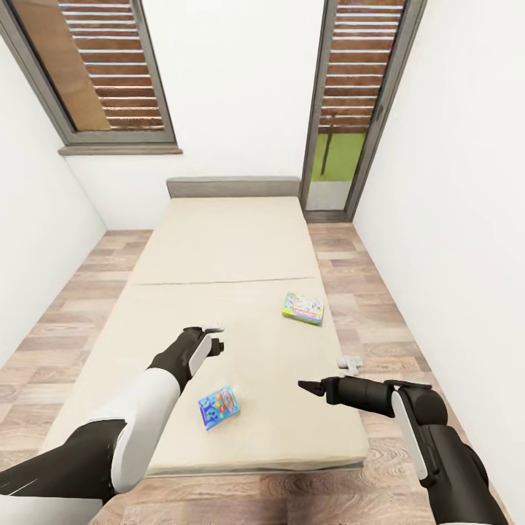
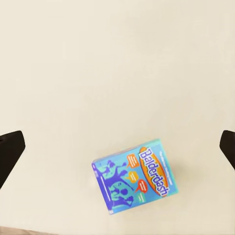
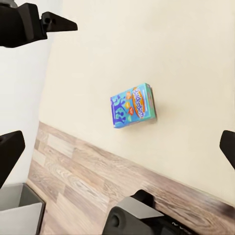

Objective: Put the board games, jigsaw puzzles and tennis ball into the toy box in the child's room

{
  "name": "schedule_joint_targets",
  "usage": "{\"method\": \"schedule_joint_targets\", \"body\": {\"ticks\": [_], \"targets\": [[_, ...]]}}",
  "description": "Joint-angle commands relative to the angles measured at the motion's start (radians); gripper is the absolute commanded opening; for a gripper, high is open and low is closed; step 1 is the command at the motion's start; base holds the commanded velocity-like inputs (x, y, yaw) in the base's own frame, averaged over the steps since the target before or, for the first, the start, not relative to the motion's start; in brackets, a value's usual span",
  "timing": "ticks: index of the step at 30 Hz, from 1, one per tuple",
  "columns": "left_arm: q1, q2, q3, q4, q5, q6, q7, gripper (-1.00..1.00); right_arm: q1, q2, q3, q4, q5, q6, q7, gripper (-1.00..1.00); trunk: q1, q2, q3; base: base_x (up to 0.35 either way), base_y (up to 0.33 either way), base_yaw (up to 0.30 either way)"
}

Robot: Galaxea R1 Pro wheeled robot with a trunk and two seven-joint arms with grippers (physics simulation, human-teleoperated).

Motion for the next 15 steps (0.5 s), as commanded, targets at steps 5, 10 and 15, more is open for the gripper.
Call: {"method": "schedule_joint_targets", "body": {"ticks": [5, 10, 15], "targets": [[-0.001, -0.001, 0.004, -0.002, 0.0, 0.005, 0.002, 1.0, -0.001, -0.006, -0.002, -0.001, -0.006, 0.008, 0.001, 1.0, 0.0, -0.002, -0.008, 0.0, 0.0, 0.0], [-0.001, -0.001, 0.004, -0.002, 0.0, 0.004, -0.003, 1.0, 0.0, -0.011, -0.002, -0.002, -0.006, 0.008, 0.001, 1.0, 0.0, -0.002, -0.009, 0.0, 0.0, 0.0], [-0.001, -0.001, 0.004, -0.003, -0.001, 0.004, -0.005, 1.0, -0.001, -0.012, -0.002, 0.002, -0.001, -0.003, -0.005, 1.0, 0.0, -0.002, -0.01, 0.0, 0.0, 0.0]]}}
